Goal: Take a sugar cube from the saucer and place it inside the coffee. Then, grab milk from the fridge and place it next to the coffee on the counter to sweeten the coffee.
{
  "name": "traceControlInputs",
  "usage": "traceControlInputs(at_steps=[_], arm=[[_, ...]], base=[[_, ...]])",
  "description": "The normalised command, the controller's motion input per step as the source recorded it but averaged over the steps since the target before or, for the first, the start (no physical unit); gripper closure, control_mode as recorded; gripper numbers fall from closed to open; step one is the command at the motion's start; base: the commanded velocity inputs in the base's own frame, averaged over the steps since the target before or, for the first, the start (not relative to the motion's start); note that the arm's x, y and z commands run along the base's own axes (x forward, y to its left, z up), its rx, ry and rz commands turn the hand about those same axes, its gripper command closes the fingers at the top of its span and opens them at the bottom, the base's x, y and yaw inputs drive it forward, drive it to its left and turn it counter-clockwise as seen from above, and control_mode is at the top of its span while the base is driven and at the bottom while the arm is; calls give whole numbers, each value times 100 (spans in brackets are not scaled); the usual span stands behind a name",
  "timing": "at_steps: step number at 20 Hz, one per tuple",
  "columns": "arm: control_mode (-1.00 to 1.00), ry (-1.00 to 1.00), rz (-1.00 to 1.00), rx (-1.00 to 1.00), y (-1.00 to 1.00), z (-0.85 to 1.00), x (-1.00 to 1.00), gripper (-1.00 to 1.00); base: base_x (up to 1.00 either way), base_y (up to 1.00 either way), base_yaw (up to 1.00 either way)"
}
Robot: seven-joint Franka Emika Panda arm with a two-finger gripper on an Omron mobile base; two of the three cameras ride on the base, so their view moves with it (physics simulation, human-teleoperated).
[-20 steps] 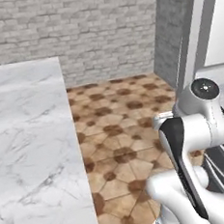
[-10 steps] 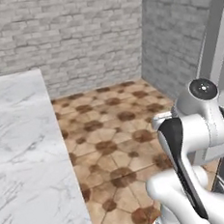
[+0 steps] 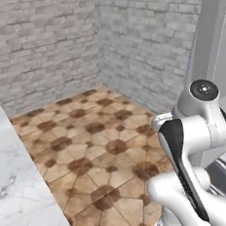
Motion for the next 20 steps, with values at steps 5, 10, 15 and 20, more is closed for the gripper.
traceControlInputs(at_steps=[5, 10, 15, 20], arm=[[100, 0, 0, 0, 0, 0, 0, -100], [100, 0, 0, 0, 0, 0, 0, -100], [100, 0, 0, 0, 0, 0, 0, -100], [100, 0, 0, 0, 0, 0, 0, -100]], base=[[22, 8, -48], [4, 15, -45], [2, 16, -46], [0, 16, -46]])
